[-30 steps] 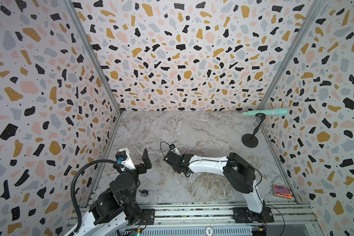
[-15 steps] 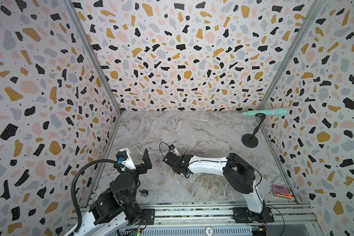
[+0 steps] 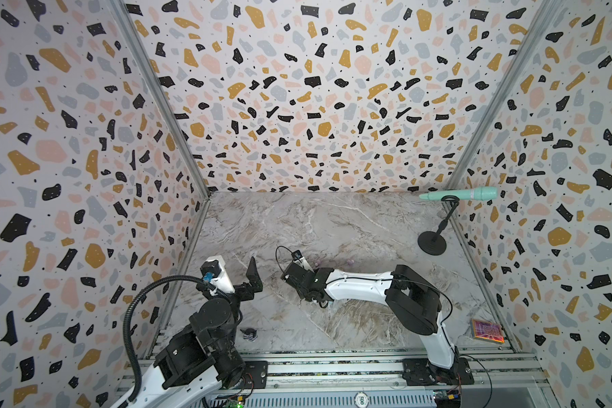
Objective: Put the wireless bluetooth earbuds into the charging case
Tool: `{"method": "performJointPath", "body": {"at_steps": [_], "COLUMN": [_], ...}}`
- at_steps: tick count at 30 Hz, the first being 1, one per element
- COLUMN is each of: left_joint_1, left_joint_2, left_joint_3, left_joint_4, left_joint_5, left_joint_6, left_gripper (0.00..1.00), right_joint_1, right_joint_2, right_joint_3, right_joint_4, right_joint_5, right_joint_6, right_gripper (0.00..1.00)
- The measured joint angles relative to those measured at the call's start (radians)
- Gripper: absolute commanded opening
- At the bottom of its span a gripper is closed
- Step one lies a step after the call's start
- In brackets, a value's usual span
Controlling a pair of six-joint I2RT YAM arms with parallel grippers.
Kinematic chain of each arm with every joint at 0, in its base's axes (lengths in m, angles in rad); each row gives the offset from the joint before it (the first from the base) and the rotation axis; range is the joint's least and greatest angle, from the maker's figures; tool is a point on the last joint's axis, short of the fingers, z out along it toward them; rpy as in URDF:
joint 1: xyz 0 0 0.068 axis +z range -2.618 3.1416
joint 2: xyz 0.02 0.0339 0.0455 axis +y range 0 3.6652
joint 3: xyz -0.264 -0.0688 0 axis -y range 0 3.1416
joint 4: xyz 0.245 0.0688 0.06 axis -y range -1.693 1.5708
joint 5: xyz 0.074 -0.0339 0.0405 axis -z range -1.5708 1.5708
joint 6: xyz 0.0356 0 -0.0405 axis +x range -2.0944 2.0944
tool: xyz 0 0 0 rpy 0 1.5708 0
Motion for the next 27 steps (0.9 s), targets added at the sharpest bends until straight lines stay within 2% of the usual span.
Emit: {"method": "performJointPath", "body": {"at_steps": [27], "left_joint_1": [0.0], "left_joint_2": [0.0], "left_joint_3": [0.0], "left_joint_4": [0.001], "left_joint_5": [0.0], "left_joint_6": [0.003], "left_gripper": [1.0], "right_joint_1": [0.015], "right_joint_2": [-0.032], "right_joint_3": [0.0], "right_joint_4": [-0.007], "right_joint_5": [-0.03], "right_joint_6": [0.02], "right_gripper": [0.34]}}
